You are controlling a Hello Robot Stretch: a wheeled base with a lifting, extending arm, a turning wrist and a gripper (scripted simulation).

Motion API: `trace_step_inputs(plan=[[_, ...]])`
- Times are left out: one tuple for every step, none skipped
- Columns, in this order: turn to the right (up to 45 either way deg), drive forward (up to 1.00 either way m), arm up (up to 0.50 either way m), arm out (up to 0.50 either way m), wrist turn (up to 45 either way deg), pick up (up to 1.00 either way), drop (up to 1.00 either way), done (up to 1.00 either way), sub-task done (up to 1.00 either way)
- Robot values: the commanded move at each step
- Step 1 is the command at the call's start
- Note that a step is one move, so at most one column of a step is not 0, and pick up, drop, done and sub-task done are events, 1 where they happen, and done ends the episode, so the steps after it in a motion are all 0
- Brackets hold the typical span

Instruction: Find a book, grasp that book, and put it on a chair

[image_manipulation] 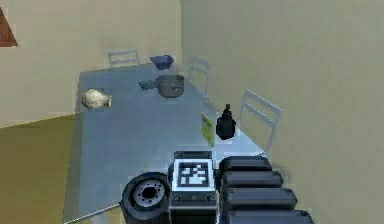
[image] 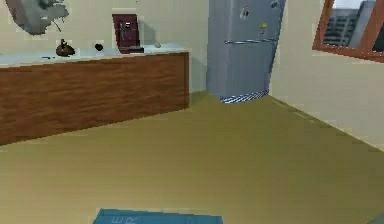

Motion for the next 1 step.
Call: trace_step_inputs(plan=[[39.0, 0.00, 0.00, 0.00, 0.0, 0.00, 0.00, 0.00, 0.00]])
